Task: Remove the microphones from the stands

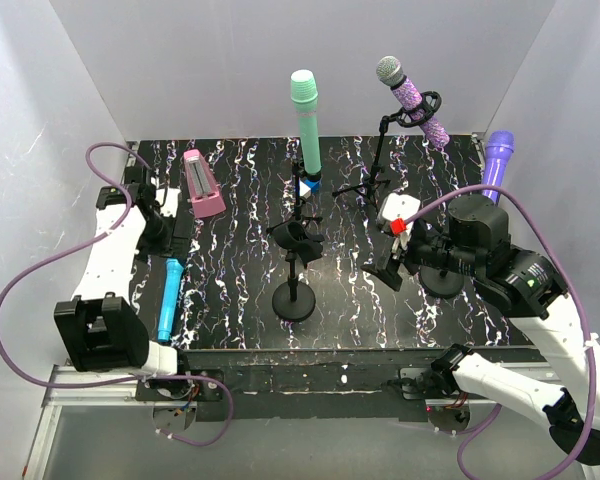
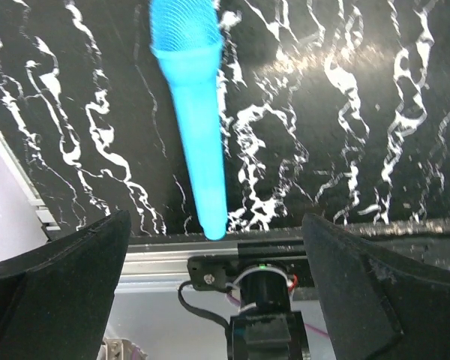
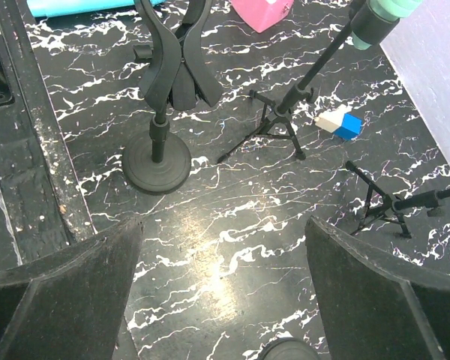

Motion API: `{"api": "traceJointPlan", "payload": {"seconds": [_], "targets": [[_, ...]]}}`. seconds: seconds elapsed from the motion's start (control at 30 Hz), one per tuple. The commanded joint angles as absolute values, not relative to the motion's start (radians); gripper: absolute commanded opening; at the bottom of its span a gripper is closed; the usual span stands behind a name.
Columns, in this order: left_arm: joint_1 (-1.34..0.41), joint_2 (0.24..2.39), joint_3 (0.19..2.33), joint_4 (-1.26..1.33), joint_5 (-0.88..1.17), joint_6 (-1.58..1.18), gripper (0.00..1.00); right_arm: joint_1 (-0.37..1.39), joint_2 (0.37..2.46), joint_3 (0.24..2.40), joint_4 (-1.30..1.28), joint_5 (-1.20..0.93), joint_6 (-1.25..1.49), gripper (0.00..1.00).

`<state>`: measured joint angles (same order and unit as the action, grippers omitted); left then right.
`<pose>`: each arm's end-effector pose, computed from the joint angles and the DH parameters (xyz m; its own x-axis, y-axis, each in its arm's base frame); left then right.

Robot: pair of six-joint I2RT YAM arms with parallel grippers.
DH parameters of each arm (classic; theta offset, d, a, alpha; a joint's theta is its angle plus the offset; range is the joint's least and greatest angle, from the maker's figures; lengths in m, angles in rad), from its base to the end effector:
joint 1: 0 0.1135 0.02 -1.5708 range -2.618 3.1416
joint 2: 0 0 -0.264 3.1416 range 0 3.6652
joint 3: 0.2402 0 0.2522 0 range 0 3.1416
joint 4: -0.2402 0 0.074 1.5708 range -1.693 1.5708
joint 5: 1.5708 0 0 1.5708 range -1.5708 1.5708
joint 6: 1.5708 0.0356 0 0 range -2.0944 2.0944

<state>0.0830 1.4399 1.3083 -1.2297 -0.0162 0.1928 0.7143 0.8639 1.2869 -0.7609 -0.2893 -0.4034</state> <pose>0.2581 0.0220 0.2954 -0.9732 0.1113 -0.2011 0.1021 0.9932 0.0554 0.1061 0.1055 0.4337 0.0959 -0.4148 -0.9049 -0.8628 0.4186 -0.2834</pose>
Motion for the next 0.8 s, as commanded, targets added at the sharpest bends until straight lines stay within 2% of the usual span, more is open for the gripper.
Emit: {"api": "traceJointPlan", "payload": {"seconds": [0.0,0.1,0.2,0.37,0.57,0.7,0.77], "targets": [[0.074,1.342,1.373,-1.365,0.154,0.291,0.98,0.710,0.870,1.312,-0.746,-0.317,-0.416,0.95],[0.074,1.257,1.399,-1.309,0.270,0.319,0.98,0.710,0.888,1.324,-0.741,-0.336,-0.405,0.95],[0.071,1.166,1.399,-1.208,0.301,0.298,0.98,0.712,0.914,1.348,-0.742,-0.357,-0.400,0.95],[0.061,1.230,1.460,-1.281,0.350,0.295,0.98,0.710,0.966,1.403,-0.750,-0.400,-0.402,0.95],[0.055,1.109,1.330,-1.116,0.517,0.235,0.98,0.710,1.080,1.503,-0.793,-0.573,-0.451,0.93],[0.052,1.088,1.310,-1.057,0.824,0.323,0.98,0.710,1.187,1.584,-0.848,-0.655,-0.457,0.92],[0.049,1.048,1.260,-0.929,0.946,0.272,0.98,0.712,1.242,1.632,-0.870,-0.681,-0.453,0.92]]}}
